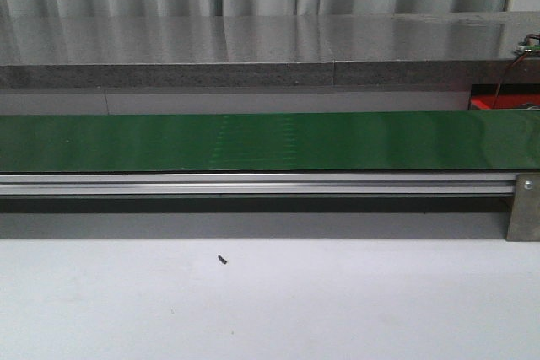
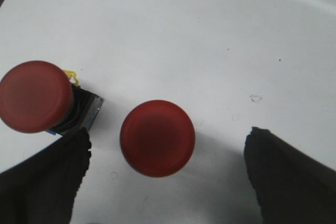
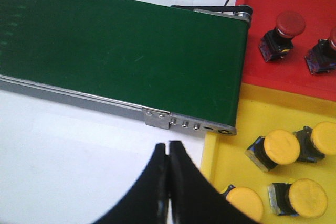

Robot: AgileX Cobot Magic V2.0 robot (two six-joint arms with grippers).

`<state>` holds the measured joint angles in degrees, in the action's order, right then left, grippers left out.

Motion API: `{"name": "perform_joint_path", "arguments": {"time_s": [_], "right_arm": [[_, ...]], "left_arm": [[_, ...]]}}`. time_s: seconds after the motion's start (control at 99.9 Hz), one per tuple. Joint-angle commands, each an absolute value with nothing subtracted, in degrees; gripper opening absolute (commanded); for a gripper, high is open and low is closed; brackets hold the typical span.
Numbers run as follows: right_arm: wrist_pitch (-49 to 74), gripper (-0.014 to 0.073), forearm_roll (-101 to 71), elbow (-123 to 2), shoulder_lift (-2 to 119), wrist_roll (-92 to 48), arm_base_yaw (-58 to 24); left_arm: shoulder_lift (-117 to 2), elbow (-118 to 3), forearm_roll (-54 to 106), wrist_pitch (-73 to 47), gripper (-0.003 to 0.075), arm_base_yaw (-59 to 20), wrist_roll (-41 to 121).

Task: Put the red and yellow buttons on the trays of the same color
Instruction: 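Move the left gripper over a red push-button beside the belt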

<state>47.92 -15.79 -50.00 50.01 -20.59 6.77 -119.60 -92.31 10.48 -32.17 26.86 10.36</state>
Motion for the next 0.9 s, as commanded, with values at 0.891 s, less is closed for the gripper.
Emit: {"name": "perform_joint_path", "arguments": {"time_s": [0.891], "right_arm": [[45.2,-0.0068,-16.4,-51.3,49.4,-21.2,6.7]], "left_arm": [[-121.9,-99.0,11.0,-31.1,0.0587,25.9,9.8]]}}
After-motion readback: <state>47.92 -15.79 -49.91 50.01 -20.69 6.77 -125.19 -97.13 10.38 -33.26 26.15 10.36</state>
